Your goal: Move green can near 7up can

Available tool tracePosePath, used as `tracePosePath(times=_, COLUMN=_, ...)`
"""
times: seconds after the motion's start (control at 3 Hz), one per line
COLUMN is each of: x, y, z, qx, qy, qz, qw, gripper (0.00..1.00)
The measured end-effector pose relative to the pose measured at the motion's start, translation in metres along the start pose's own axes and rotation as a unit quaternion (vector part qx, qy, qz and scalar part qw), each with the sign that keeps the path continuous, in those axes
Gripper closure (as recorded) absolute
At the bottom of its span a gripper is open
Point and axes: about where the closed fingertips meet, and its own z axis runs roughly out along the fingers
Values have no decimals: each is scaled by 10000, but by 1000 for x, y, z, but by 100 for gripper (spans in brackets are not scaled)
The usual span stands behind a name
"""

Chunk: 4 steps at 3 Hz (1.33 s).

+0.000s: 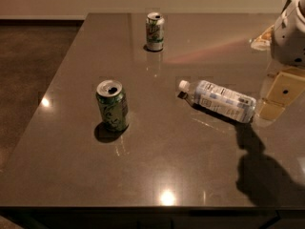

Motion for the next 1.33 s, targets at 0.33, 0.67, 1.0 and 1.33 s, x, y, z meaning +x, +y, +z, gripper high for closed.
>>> tracePosePath(times=0.33, x=0, y=0, z=0, qx=0, qy=0, qz=0, qw=10000, gripper=0)
tracePosePath(times=0.67, x=-14, y=4, z=15, qx=-291, qy=-255, qz=-67, qw=9992, gripper=0)
tracePosePath(times=1.0, x=-42, y=7, z=35, qx=-550, qy=-712, qz=-122, qw=9959, gripper=0)
tracePosePath(times=1.33, x=-81, y=8, z=54, qx=-759, qy=-1217, qz=-128, qw=9896, gripper=0)
